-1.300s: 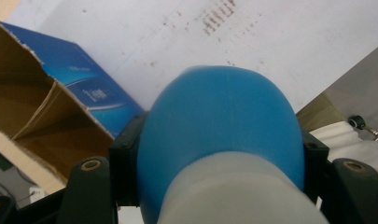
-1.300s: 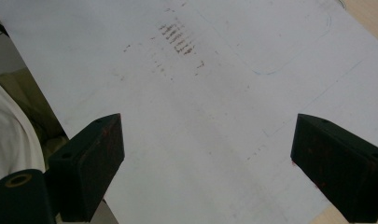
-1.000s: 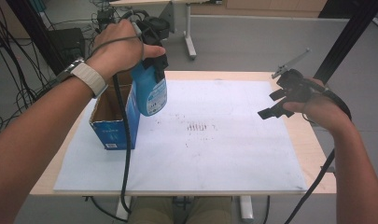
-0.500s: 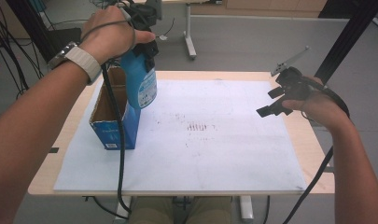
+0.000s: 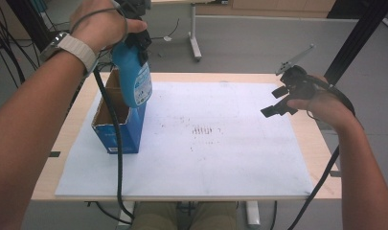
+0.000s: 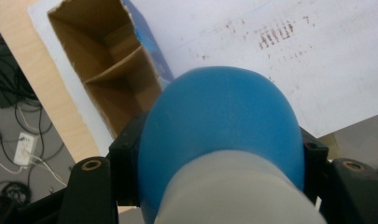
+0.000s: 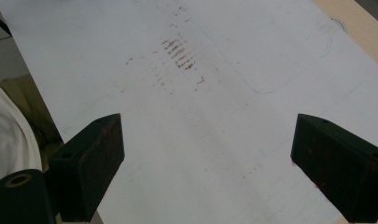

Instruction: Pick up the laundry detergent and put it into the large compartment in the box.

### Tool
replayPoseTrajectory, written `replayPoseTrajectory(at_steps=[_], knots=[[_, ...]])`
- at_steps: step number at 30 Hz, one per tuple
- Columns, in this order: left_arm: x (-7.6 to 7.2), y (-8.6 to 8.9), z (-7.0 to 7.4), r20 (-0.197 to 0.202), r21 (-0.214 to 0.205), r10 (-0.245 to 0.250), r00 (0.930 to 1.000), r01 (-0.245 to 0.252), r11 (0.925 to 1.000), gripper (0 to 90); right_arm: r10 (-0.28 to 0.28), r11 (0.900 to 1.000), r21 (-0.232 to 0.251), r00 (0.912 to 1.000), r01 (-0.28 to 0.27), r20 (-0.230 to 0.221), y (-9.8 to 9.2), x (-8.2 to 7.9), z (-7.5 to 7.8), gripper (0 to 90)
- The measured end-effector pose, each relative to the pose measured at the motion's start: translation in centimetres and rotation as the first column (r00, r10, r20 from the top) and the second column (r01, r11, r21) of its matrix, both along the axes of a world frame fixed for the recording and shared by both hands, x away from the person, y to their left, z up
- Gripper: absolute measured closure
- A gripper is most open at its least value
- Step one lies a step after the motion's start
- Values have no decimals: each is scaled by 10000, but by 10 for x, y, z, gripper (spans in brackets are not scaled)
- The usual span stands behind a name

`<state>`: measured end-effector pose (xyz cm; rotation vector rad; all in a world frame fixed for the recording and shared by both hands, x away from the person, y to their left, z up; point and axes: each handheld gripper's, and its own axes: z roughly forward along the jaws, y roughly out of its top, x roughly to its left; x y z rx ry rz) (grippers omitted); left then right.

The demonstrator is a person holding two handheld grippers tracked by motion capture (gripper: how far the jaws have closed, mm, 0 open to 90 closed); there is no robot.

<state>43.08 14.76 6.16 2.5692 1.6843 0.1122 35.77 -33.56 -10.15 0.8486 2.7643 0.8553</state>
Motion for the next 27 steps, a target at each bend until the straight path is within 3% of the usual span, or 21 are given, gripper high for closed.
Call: replayPoseTrajectory(at_steps=[12,22,27], knots=[[-4,17,11,210,-73,864,9960,-862,9962,375,191,9998,57,9998,-192,51,1,5,-1,96],[-8,33,14,317,-196,1490,9883,-1485,9887,375,279,9995,141,9995,-281,166,2,6,-2,96],[-8,45,13,346,-303,1898,9812,-1888,9815,375,406,9992,43,9991,-406,110,8,11,-4,96]])
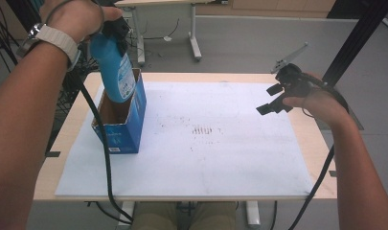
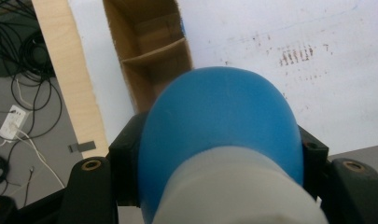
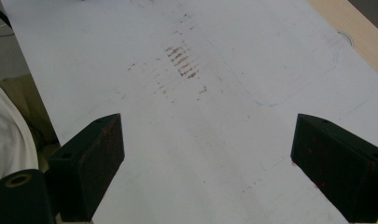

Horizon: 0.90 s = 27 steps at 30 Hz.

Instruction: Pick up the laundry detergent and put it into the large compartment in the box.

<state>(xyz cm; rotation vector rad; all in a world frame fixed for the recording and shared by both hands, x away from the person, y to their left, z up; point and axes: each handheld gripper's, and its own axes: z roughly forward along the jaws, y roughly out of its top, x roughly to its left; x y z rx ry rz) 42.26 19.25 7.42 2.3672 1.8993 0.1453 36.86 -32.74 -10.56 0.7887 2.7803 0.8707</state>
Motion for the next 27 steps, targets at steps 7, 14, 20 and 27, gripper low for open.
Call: replayPoseTrajectory(at_steps=[7,14,20,27], knots=[[2,16,-3,-83,-31,457,9989,-458,9989,375,97,10000,-6,9999,-97,-51,4,7,-4,96],[1,25,-3,-118,-47,753,9971,-754,9971,374,177,9998,15,9998,-177,-30,7,10,-6,97],[3,30,-4,-146,29,1115,9937,-1114,9938,374,191,9998,20,9998,-190,-42,8,11,-6,96],[5,36,-7,-108,-17,1334,9910,-1334,9911,374,203,9998,50,9998,-203,-52,7,12,-9,103]])
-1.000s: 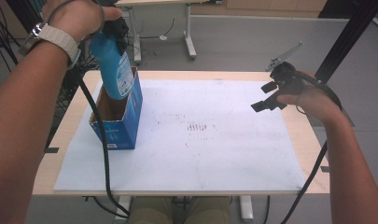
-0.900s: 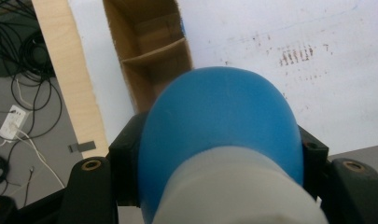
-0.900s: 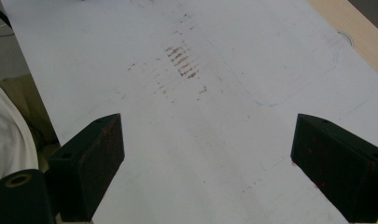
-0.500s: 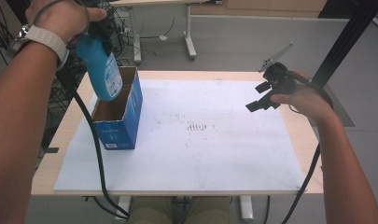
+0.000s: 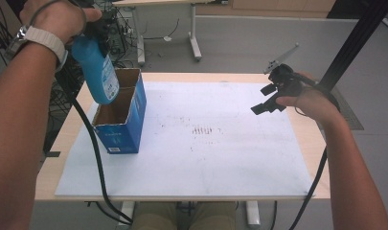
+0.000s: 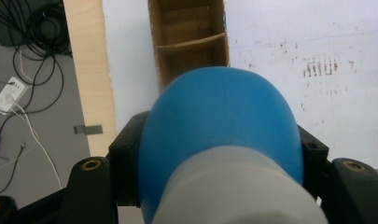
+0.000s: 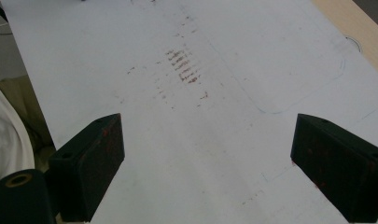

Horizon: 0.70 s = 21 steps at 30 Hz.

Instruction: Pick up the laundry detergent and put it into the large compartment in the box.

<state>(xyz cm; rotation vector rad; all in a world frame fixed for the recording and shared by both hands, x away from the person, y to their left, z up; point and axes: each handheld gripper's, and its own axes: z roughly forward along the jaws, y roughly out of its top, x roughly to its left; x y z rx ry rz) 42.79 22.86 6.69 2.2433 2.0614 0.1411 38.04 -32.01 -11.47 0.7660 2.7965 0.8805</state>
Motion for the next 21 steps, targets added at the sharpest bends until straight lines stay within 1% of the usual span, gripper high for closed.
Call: replayPoseTrajectory(at_steps=[1,2,4,6,7,9,10,12,14,18,19,21], knots=[[-1,1,-1,74,-2,37,10000,-37,10000,375,17,10000,-1,10000,-17,-19,0,1,-1,104],[1,1,-2,3,10,73,10000,-73,10000,375,6,10000,8,10000,-6,-50,0,1,-2,104],[1,2,-3,44,31,158,9999,-159,9999,374,5,10000,-8,10000,-5,-90,0,2,-3,104],[3,3,-5,-26,59,179,9998,-179,9998,374,11,10000,16,10000,-11,-85,-1,3,-3,104],[3,3,-6,53,54,209,9998,-209,9998,374,10,10000,23,10000,-10,-90,-1,3,-3,104],[4,5,-7,-42,7,241,9997,-241,9997,374,6,10000,8,10000,-6,-89,-1,3,-2,104],[4,6,-8,25,-21,267,9996,-267,9996,374,0,10000,-2,10000,0,-81,-1,3,-2,104],[5,6,-9,-48,-44,288,9996,-288,9996,374,-2,10000,17,10000,3,-89,-1,3,-2,104],[5,6,-11,7,-35,271,9996,-271,9996,374,12,10000,-1,10000,-12,-76,0,3,-2,104],[6,7,-14,4,-76,283,9996,-283,9996,374,-4,10000,6,10000,4,-87,0,3,-3,104],[7,8,-15,-47,-66,255,9997,-255,9997,374,-7,10000,25,10000,7,-84,0,3,-3,104],[7,8,-16,-23,-22,262,9997,-262,9997,374,-15,10000,-1,10000,15,-95,0,3,-3,104]])
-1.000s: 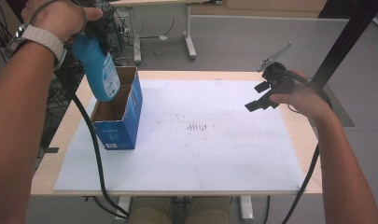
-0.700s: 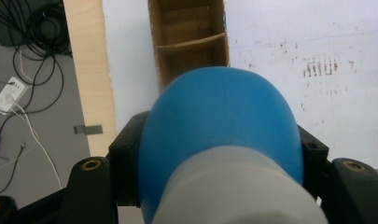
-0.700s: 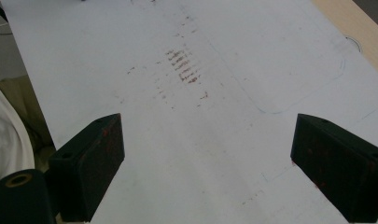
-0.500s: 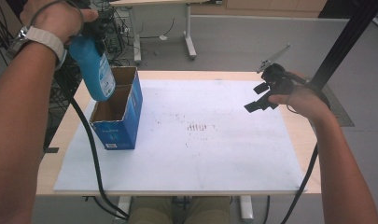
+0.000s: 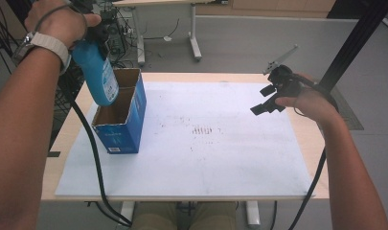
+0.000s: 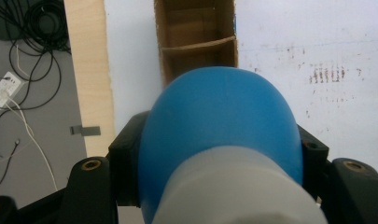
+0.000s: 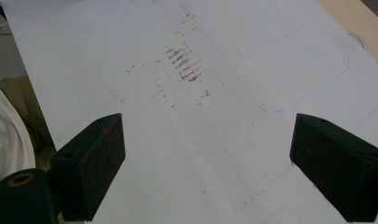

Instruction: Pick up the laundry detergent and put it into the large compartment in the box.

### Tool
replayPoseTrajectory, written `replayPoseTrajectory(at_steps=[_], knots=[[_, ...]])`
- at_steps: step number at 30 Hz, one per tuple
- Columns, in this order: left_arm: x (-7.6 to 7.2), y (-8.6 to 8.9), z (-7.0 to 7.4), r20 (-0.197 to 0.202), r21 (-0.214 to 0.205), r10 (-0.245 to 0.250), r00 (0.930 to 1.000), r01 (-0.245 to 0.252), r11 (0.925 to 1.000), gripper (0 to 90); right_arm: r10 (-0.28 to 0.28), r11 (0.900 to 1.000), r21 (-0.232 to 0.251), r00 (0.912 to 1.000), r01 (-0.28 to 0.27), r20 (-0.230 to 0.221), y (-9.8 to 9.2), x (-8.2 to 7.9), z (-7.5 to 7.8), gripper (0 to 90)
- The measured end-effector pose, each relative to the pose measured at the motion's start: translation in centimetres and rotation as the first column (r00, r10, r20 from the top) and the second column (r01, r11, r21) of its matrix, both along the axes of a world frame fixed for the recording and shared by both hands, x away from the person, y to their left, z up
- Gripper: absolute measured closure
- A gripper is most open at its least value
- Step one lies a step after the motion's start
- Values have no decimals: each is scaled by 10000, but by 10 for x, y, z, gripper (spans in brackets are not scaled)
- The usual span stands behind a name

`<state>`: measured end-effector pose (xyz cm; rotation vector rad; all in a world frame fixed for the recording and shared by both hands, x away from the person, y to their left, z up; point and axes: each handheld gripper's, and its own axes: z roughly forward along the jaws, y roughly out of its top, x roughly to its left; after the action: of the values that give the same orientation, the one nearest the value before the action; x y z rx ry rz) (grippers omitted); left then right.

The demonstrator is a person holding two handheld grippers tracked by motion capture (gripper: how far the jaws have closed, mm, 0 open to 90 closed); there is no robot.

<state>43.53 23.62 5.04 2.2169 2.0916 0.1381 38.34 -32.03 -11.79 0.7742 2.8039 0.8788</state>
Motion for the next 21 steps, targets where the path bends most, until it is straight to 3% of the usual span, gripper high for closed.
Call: replayPoseTrajectory(at_steps=[6,21], knots=[[2,-2,-8,-3,157,-38,10000,39,9999,374,-3,10000,-10,10000,3,-4,0,0,-1,104],[9,-2,-32,-68,4,-95,9999,95,10000,374,-79,10000,60,9999,79,-66,-1,1,-5,104]])
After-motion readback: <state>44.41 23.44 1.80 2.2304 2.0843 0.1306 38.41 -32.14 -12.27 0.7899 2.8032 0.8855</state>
